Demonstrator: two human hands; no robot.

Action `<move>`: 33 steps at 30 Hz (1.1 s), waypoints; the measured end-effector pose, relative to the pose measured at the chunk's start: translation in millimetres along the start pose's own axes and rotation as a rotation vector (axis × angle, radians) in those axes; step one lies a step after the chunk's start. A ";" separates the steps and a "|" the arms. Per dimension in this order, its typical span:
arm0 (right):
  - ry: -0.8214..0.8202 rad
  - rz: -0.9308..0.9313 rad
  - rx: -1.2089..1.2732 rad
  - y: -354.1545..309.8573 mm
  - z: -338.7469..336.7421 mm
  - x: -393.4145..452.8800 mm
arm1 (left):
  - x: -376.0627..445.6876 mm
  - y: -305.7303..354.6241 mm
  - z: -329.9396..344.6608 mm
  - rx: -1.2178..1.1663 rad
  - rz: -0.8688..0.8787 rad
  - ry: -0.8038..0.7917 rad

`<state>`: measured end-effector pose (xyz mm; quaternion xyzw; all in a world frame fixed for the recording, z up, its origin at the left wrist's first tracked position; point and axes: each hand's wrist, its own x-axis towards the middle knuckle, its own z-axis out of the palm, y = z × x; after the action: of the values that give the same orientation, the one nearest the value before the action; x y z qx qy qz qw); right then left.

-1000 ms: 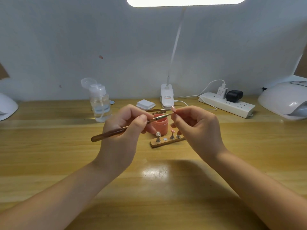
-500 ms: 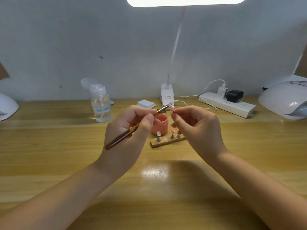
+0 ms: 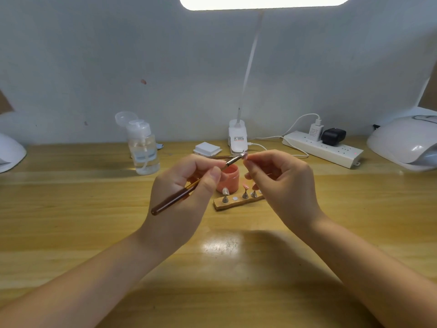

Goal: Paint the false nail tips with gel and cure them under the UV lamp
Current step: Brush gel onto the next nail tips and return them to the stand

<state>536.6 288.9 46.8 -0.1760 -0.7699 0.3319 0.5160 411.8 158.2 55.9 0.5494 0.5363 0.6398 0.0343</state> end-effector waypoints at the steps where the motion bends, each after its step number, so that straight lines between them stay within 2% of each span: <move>1: 0.001 -0.001 -0.002 0.5 0.0 0.1 | -0.4 0.4 -0.5 0.000 0.009 0.009; 20: -0.004 -0.018 0.005 2.1 0.2 0.2 | 1.2 1.3 0.9 0.012 -0.030 0.039; 33: 0.008 0.000 -0.022 1.3 -0.2 -0.1 | -0.2 2.4 0.4 0.027 0.029 0.055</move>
<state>536.7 289.8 45.8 -0.1828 -0.7713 0.3228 0.5172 413.5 157.3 57.5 0.5398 0.5376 0.6478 0.0029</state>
